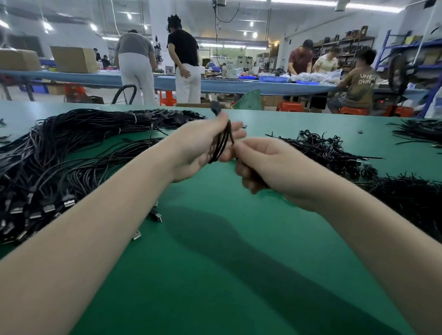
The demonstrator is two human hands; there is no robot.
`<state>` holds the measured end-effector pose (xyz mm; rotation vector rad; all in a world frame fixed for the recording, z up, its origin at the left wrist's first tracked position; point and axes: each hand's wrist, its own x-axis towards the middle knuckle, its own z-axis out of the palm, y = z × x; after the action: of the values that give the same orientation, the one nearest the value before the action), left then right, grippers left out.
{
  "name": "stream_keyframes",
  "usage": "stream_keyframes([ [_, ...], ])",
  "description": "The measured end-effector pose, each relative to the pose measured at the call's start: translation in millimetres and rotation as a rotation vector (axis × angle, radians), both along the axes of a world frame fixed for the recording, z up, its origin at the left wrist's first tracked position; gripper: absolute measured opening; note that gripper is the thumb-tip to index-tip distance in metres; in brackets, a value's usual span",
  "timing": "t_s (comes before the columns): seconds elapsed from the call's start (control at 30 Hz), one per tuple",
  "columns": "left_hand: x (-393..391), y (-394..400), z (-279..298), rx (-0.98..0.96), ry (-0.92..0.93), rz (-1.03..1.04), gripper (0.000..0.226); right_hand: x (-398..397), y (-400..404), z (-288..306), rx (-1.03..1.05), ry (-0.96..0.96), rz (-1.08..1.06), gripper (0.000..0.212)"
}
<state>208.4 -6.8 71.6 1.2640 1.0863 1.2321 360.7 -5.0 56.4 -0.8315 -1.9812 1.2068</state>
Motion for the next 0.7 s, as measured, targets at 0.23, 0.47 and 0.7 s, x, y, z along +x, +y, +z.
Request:
stream_keyframes([
  [0.23,1.8,-10.3,10.3,0.053,-0.284,-0.057,0.035,3.4,5.8,-25.1,-0.032,-0.229,0.091,0.032],
  [0.47,1.4,-5.9,5.5,0.030,-0.403,-0.129,0.024,14.3,20.2,-36.5,-0.019,-0.198,-0.091,0.024],
  [0.7,10.8,-3.7,-13.9,-0.033,-0.282,-0.201,0.026,6.8,21.3,-29.2,-0.345,0.143,-0.026,0.024],
])
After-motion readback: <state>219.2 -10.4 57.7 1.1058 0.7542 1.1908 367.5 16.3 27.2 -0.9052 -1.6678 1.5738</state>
